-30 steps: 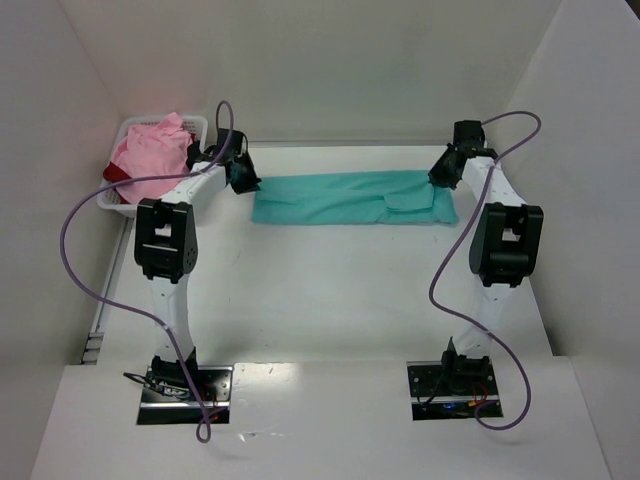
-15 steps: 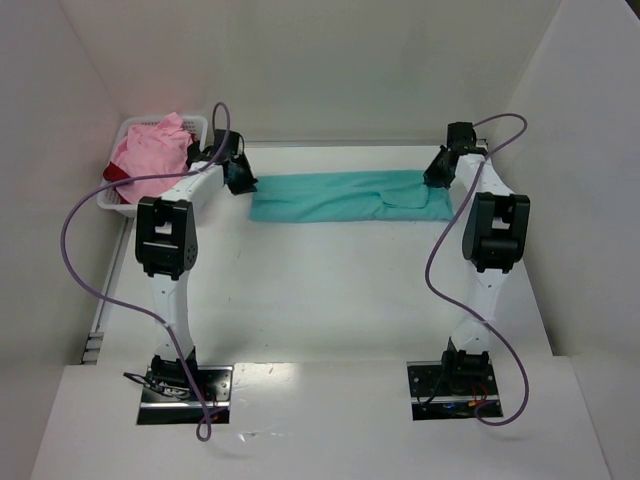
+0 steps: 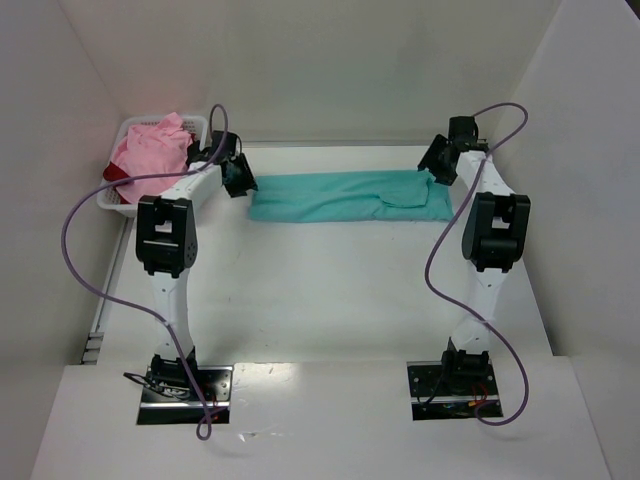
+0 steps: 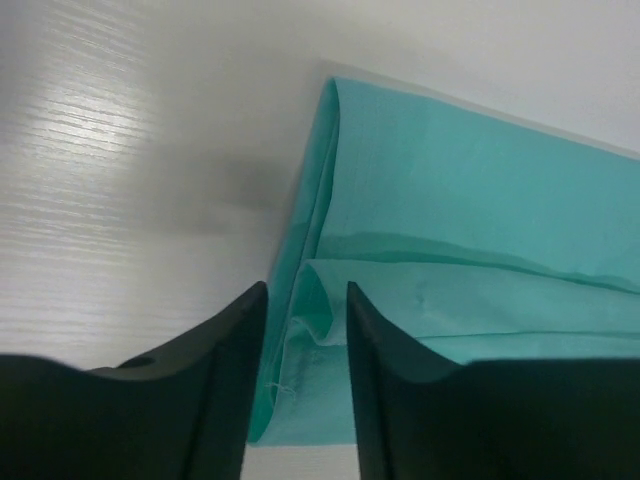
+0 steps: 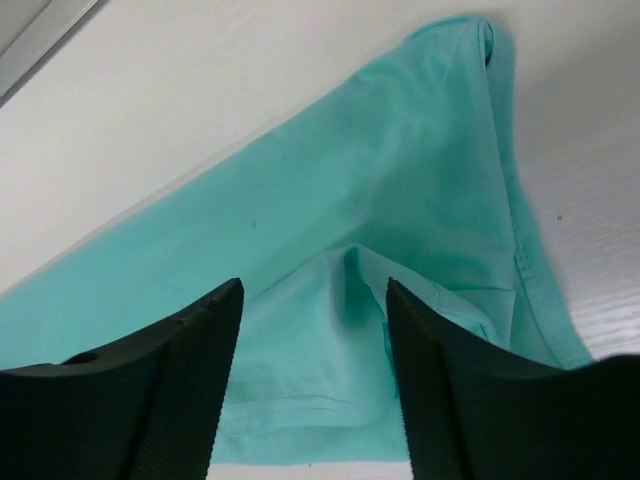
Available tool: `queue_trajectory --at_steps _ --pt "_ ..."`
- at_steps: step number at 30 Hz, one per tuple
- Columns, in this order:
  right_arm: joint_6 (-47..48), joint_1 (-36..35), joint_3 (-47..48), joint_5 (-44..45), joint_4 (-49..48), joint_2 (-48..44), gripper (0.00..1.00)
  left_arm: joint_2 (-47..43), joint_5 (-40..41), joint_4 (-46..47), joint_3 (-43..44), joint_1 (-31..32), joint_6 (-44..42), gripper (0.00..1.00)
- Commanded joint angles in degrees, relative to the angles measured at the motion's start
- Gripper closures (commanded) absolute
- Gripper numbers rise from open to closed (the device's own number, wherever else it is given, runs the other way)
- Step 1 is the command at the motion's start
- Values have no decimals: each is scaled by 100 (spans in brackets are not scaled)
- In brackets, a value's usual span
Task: Fold and stack the t-shirts
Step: Fold the other side of the tshirt into a rectangle
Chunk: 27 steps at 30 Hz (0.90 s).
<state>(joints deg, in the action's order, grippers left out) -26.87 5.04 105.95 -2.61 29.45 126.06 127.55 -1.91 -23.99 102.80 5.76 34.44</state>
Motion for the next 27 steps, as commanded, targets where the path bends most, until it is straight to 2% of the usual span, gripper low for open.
queue_trajectory --at_steps 1,4,6,11,15,17,20,21,24,27 --pt "208 32 294 -38 -212 -20 33 -510 51 70 223 -31 -86 52" --pt "270 32 102 -99 -159 -264 33 -800 -124 70 223 -31 -217 43" --pt "270 32 -232 -99 -159 -380 33 -880 -631 70 318 30 -305 37" --pt "323 32 -1075 -99 -388 -626 33 -881 -1162 -45 916 618 -753 25" --pt "376 32 -1129 -46 -440 -626 35 -609 -1451 297 978 1058 -754 23" --pt "376 85 -1129 -46 -440 -574 40 -468 -1593 394 978 1303 -632 23" --pt "314 138 -1129 -195 -510 -521 47 -397 -1890 1025 690 1672 -683 23" --pt "314 199 -1129 -352 -598 -521 50 -397 -1892 1524 506 1778 -736 23" --pt "174 252 -954 -590 -660 -399 50 -336 -1892 1801 390 2095 -737 23" --pt "174 252 -831 -801 -660 -336 50 59 -1821 1625 731 2166 -579 23"
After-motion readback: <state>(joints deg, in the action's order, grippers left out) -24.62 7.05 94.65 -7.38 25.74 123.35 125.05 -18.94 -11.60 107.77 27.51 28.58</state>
